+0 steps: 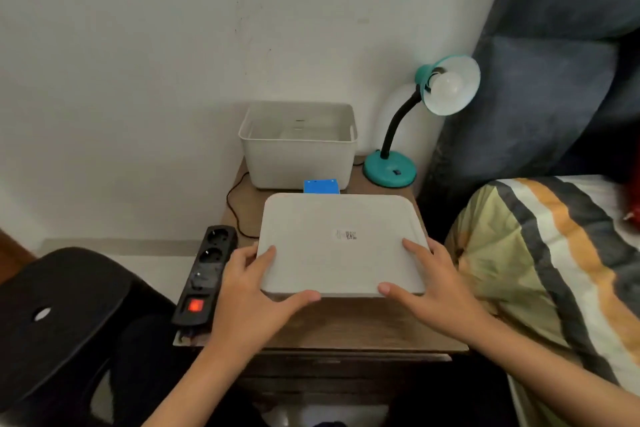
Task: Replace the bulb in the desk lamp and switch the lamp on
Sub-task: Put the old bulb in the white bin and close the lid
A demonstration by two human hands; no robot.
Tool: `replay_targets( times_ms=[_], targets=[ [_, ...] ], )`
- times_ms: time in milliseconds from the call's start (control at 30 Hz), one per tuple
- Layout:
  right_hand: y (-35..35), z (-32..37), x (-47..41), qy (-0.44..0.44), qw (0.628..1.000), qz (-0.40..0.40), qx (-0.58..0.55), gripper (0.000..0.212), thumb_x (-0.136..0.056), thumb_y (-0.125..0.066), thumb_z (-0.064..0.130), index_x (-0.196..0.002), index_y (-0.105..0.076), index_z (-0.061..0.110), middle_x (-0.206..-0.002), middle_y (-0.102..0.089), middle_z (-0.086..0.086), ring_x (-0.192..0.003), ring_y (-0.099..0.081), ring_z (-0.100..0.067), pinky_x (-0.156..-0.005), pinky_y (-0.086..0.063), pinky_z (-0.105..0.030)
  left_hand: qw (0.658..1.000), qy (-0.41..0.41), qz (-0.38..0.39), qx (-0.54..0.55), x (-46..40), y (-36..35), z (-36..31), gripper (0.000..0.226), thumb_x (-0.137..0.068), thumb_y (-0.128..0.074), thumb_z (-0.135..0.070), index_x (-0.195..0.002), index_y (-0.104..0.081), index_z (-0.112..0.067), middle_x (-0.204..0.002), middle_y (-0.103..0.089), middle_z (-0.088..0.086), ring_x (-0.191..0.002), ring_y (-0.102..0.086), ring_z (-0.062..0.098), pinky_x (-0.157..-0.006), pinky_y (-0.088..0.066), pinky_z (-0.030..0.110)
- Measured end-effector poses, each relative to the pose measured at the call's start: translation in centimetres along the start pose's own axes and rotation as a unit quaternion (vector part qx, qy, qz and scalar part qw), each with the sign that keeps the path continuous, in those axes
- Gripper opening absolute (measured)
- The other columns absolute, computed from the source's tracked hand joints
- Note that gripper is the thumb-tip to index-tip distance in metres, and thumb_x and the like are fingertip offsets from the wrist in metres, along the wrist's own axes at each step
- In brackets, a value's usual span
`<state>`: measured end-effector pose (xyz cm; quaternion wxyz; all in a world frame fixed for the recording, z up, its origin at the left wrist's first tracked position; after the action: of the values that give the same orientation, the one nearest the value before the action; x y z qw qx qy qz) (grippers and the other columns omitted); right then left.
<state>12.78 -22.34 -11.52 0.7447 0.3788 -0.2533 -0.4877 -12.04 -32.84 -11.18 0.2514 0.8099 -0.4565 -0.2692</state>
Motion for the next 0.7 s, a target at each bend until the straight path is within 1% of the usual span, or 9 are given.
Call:
replay_targets(
  times_ms=[100, 200, 267, 333, 400, 500, 567, 633, 700],
  targets=[
    [-2.6, -2.1, 2.1, -0.023, 0.999, 0.038, -0.007, 0.096, -0.067, -0.066, 0.065, -0.143, -0.028, 0.021, -0.147, -0.02, -0.004, -0.136, -0.027, -0.021, -0.11, -0.023, -0.026, 0.999, 0.018, 0.029, -0.027, 2.7, -1.4, 2.1, 0.112, -0.041, -0.068, -0.08, -0.129, -0.053, -0.013, -0.121, -0.039, -0.007, -0.115, -0.035, 0.006, -0.098, -0.03, 0.022],
    [-4.5, -3.0, 2.6, -0.04, 0.997, 0.059, 0.006, 0.094, -0.068, -0.066, 0.064, -0.143, -0.028, 0.021, -0.148, -0.021, -0.006, -0.135, -0.028, -0.021, -0.11, -0.025, -0.027, 0.996, 0.024, 0.047, -0.07, 3.8, -2.8, 4.1, 0.115, -0.04, -0.055, -0.089, -0.125, -0.056, -0.011, -0.118, -0.044, -0.002, -0.114, -0.043, 0.014, -0.097, -0.034, 0.023],
    [-5.7, -3.3, 2.7, -0.055, 0.997, 0.062, 0.004, 0.093, -0.069, -0.067, 0.063, -0.143, -0.028, 0.021, -0.148, -0.02, -0.006, -0.136, -0.028, -0.023, -0.111, -0.026, -0.03, 0.994, 0.027, 0.056, -0.09, 3.9, -3.6, 5.0, 0.119, -0.041, -0.045, -0.095, -0.123, -0.057, -0.01, -0.116, -0.047, 0.001, -0.114, -0.046, 0.019, -0.096, -0.037, 0.027],
    [-6.5, -3.6, 2.5, -0.061, 0.996, 0.059, -0.004, 0.094, -0.068, -0.067, 0.064, -0.142, -0.029, 0.02, -0.148, -0.019, -0.008, -0.137, -0.025, -0.026, -0.113, -0.025, -0.034, 0.989, 0.032, 0.081, -0.12, 3.9, -4.4, 5.6, 0.123, -0.041, -0.035, -0.098, -0.124, -0.055, -0.011, -0.118, -0.049, 0.003, -0.115, -0.046, 0.021, -0.094, -0.04, 0.031],
    [-7.3, -4.1, 2.3, -0.065, 0.996, 0.066, 0.011, 0.093, -0.069, -0.066, 0.063, -0.142, -0.028, 0.02, -0.15, -0.016, -0.011, -0.138, -0.018, -0.029, -0.114, -0.022, -0.037, 0.981, 0.023, 0.102, -0.165, 3.9, -5.1, 6.0, 0.12, -0.043, -0.03, -0.098, -0.125, -0.052, -0.013, -0.121, -0.05, 0.004, -0.113, -0.045, 0.023, -0.089, -0.044, 0.033],
    [-7.9, -4.6, 2.0, -0.075, 0.994, 0.079, 0.031, 0.091, -0.072, -0.063, 0.064, -0.143, -0.025, 0.023, -0.15, -0.013, -0.012, -0.138, -0.013, -0.03, -0.113, -0.022, -0.041, 0.967, 0.014, 0.124, -0.222, 3.6, -5.7, 6.3, 0.099, -0.052, -0.039, -0.091, -0.118, -0.05, -0.018, -0.122, -0.049, 0.004, -0.111, -0.044, 0.024, -0.085, -0.046, 0.035],
    [-7.9, -4.6, 1.4, -0.073, 0.994, 0.068, 0.047, 0.088, -0.073, -0.061, 0.063, -0.143, -0.026, 0.022, -0.15, -0.014, -0.013, -0.137, -0.014, -0.031, -0.114, -0.022, -0.042, 0.96, 0.014, 0.136, -0.245, 3.1, -5.8, 6.2, 0.092, -0.055, -0.038, -0.088, -0.113, -0.052, -0.018, -0.122, -0.049, 0.005, -0.111, -0.043, 0.026, -0.089, -0.043, 0.037],
    [-7.5, -4.1, 0.6, -0.063, 0.995, 0.05, 0.052, 0.082, -0.077, -0.06, 0.059, -0.142, -0.027, 0.021, -0.15, -0.014, -0.012, -0.137, -0.014, -0.031, -0.114, -0.022, -0.042, 0.96, 0.009, 0.137, -0.245, 2.1, -5.5, 5.6, 0.092, -0.057, -0.038, -0.086, -0.118, -0.052, -0.018, -0.129, -0.046, 0.007, -0.118, -0.04, 0.028, -0.097, -0.039, 0.038],
    [-6.7, -3.0, -0.7, -0.053, 0.997, 0.02, 0.043, 0.077, -0.08, -0.06, 0.054, -0.142, -0.029, 0.02, -0.15, -0.018, -0.012, -0.137, -0.016, -0.03, -0.113, -0.024, -0.042, 0.965, 0.015, 0.131, -0.228, 0.5, -5.0, 4.9, 0.089, -0.065, -0.049, -0.08, -0.131, -0.045, -0.02, -0.144, -0.035, 0.009, -0.132, -0.03, 0.029, -0.106, -0.032, 0.041]
  ],
)
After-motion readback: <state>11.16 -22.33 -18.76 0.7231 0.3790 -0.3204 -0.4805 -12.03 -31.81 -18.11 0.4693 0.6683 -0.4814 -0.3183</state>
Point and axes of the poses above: each hand's wrist, its own x-axis away from the middle knuckle, its own y-axis out of the back of the hand, z = x × y, the point moved 5 cm from there along -x, towards the middle knuckle
